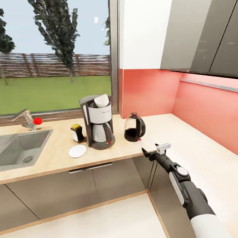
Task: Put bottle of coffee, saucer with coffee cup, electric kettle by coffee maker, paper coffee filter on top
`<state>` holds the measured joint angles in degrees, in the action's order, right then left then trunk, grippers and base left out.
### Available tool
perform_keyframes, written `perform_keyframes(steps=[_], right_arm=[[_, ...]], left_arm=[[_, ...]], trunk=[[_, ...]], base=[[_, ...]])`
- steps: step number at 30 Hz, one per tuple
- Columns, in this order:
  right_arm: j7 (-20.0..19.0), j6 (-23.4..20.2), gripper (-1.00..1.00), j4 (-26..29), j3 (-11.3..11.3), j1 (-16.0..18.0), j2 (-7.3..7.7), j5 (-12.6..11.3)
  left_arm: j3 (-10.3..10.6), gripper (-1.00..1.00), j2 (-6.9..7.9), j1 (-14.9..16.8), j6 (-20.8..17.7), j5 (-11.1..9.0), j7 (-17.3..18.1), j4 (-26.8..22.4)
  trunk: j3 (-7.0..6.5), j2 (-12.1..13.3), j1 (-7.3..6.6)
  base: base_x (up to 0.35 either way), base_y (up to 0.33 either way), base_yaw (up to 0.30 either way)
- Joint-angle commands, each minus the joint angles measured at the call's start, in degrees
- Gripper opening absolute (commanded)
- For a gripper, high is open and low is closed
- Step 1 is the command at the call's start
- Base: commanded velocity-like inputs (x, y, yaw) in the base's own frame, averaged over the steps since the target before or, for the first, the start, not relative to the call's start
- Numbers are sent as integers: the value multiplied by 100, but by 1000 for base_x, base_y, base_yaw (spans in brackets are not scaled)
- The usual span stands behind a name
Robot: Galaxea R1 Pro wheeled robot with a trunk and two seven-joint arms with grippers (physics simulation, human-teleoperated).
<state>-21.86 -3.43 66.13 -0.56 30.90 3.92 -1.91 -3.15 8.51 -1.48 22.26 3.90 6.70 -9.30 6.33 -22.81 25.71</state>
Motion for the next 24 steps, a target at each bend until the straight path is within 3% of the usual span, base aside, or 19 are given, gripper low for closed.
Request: perform_keyframes(steps=[1,13,24], right_arm=[[-12,-36,100,8,-4,3,3,-21],[-12,-27,100,-3,-5,3,3,-12],[-8,-27,100,-20,-5,3,-4,-11]], left_arm=[[-36,100,0,-2,7,41,23,-10],[-32,100,-24,-2,7,41,24,-10],[-29,100,-10,-2,7,44,24,-3]], trunk=[[11,-11,7],[11,-11,7],[11,-11,7]], base=[[334,-8,0],[333,-1,0],[107,0,0]])
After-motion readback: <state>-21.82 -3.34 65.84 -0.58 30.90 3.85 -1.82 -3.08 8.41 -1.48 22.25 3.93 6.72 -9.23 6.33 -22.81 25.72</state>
